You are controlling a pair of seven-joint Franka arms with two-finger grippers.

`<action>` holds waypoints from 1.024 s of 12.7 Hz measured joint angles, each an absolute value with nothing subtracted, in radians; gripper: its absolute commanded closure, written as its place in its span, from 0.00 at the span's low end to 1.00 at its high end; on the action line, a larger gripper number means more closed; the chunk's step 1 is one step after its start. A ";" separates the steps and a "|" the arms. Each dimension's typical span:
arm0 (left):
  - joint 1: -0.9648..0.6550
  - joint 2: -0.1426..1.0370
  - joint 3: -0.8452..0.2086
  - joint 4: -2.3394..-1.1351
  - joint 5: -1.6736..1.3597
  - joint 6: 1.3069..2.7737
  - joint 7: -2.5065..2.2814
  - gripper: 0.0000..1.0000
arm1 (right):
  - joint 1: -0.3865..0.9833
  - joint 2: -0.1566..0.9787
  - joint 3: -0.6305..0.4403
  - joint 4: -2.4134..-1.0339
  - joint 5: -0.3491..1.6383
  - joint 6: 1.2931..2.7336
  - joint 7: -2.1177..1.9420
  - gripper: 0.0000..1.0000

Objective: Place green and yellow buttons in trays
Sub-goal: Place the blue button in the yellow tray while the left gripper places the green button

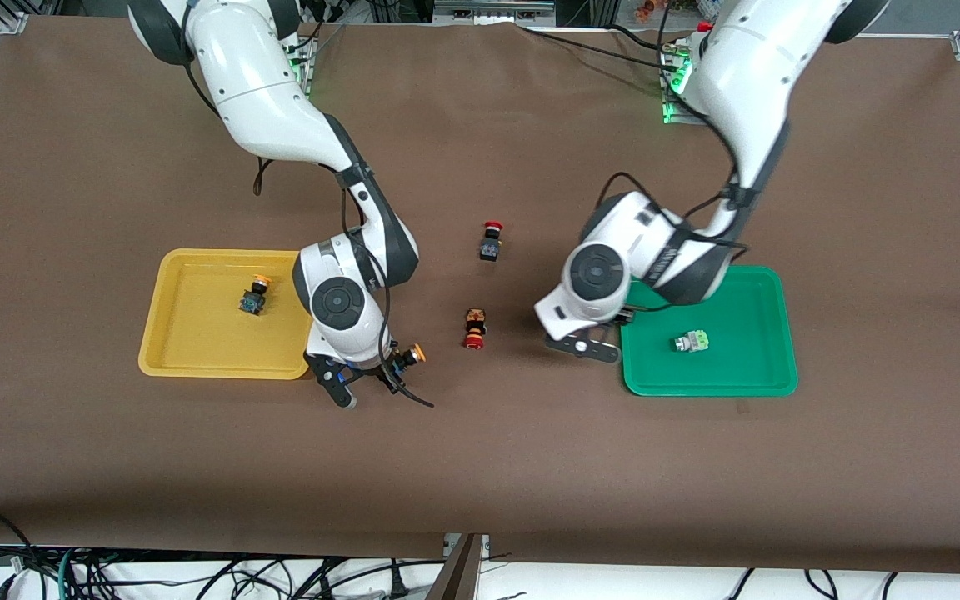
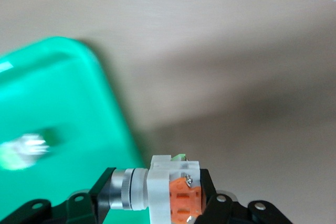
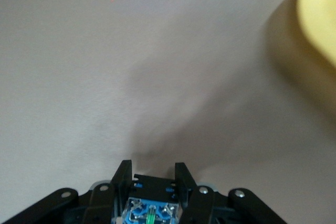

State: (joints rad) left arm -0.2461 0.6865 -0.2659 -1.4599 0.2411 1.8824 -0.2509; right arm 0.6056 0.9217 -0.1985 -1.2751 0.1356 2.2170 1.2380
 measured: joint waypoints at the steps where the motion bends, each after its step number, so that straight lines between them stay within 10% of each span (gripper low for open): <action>1: -0.198 0.674 -0.263 -1.464 0.251 1.864 -0.159 0.66 | 0.592 0.902 -0.200 -1.275 0.136 2.158 1.195 1.00; 4: -0.099 0.673 -0.263 -1.521 0.401 1.860 -0.039 0.57 | 0.529 0.831 -0.202 -1.273 0.142 1.964 0.997 1.00; 5: -0.082 0.671 -0.264 -1.550 0.420 1.860 -0.035 0.16 | 0.509 0.810 -0.207 -1.275 0.142 1.883 0.924 1.00; 6: -0.071 0.665 -0.265 -1.576 0.426 1.861 -0.033 0.00 | 0.498 0.792 -0.226 -1.284 0.141 1.817 0.847 1.00; 10: -0.063 0.573 -0.269 -1.626 0.427 1.827 -0.033 0.00 | 0.483 0.652 -0.281 -1.622 0.141 2.038 0.588 1.00; 11: -0.063 0.541 -0.270 -1.626 0.427 1.813 -0.033 0.00 | 0.484 0.614 -0.281 -1.735 0.141 2.154 0.571 0.62; 12: -0.063 0.506 -0.271 -1.623 0.422 1.801 -0.035 0.00 | 0.486 0.593 -0.279 -1.810 0.141 2.222 0.569 0.01; 13: -0.061 0.466 -0.270 -1.610 0.408 1.780 -0.036 0.00 | 0.489 0.586 -0.277 -1.837 0.141 2.250 0.568 0.00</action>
State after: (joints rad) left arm -0.0615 0.4664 -0.2705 -1.6101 0.4084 1.7803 -0.0362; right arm 0.4889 0.5855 -0.2769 -1.8373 0.1413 2.2501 0.5676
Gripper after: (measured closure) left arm 0.000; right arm 0.599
